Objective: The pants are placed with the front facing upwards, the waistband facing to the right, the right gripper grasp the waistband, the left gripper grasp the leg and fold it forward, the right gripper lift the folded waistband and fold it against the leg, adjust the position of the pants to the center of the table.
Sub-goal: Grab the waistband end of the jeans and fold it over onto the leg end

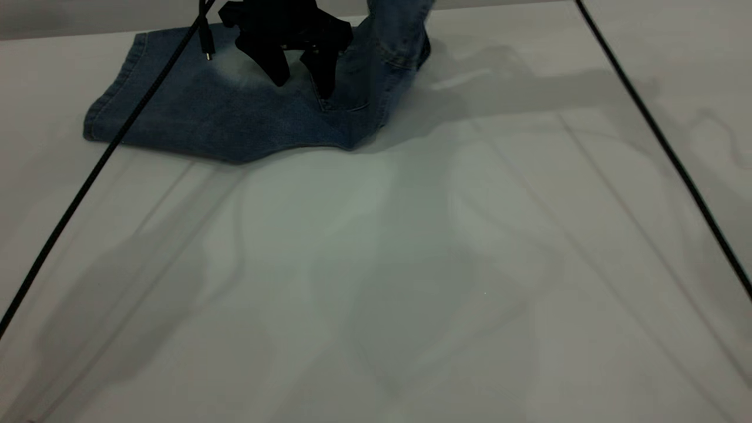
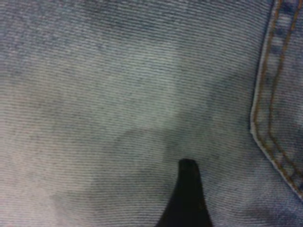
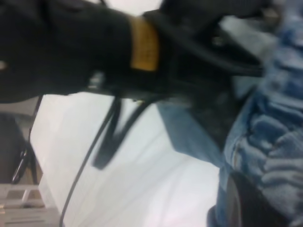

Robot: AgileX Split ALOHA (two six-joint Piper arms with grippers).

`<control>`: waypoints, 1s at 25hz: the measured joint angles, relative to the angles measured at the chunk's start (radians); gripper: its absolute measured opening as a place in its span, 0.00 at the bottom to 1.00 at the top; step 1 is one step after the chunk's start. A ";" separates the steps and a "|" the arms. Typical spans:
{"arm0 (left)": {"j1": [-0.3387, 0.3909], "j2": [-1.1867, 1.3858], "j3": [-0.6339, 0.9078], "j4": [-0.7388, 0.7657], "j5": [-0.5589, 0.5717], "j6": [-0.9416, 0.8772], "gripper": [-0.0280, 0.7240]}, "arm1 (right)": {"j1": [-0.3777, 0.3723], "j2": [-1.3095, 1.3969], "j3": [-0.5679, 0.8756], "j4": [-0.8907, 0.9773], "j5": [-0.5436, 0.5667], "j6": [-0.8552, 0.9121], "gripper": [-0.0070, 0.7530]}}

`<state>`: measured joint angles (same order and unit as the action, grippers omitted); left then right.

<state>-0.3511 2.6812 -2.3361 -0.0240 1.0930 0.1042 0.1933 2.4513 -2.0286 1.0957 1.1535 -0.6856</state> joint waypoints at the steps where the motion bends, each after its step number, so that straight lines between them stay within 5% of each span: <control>1: 0.000 0.000 0.000 0.000 0.001 0.000 0.75 | 0.009 0.002 -0.007 0.000 -0.001 0.000 0.11; 16: 0.022 -0.055 -0.109 0.183 0.129 0.008 0.75 | 0.018 0.007 -0.023 -0.011 -0.002 0.012 0.11; 25: 0.099 -0.052 -0.102 0.113 0.127 -0.013 0.75 | 0.018 0.007 -0.023 -0.021 -0.007 0.012 0.11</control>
<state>-0.2520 2.6297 -2.4384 0.0890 1.2205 0.0908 0.2113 2.4581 -2.0521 1.0745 1.1463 -0.6741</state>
